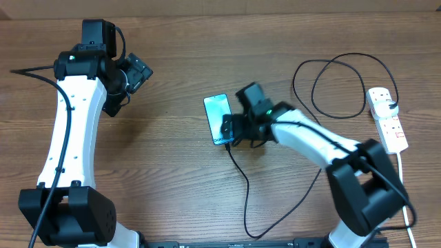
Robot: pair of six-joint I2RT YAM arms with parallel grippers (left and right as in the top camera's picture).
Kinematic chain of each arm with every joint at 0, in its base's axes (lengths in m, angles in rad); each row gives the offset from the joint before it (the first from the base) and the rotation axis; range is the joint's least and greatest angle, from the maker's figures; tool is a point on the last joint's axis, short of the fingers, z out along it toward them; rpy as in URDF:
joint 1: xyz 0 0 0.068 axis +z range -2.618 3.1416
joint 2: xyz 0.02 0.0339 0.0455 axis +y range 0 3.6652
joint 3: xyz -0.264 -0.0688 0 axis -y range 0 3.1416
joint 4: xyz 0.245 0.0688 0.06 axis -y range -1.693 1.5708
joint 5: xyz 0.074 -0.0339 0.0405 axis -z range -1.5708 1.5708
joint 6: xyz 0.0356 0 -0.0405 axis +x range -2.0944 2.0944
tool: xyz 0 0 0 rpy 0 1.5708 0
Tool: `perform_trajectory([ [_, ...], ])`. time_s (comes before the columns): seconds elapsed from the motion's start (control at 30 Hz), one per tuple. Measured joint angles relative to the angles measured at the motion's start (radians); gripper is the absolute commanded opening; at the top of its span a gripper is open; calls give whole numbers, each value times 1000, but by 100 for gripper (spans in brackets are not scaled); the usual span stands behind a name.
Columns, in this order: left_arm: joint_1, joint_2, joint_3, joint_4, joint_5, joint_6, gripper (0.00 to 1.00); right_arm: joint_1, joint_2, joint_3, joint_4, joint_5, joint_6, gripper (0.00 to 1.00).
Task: Plug charger to phone and switch on socket
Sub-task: 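Open the right gripper and release the phone flat on the table, then move the right gripper over to the white power strip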
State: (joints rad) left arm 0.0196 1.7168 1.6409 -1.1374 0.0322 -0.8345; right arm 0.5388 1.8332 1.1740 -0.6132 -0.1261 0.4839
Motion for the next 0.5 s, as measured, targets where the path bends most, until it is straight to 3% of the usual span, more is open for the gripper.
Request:
perform_trajectory([
  [0.3, 0, 0, 0, 0, 0, 0, 100, -257, -146, 436, -527, 78, -69, 100],
  [0.5, 0, 0, 0, 0, 0, 0, 100, -535, -182, 524, -618, 136, -84, 100],
])
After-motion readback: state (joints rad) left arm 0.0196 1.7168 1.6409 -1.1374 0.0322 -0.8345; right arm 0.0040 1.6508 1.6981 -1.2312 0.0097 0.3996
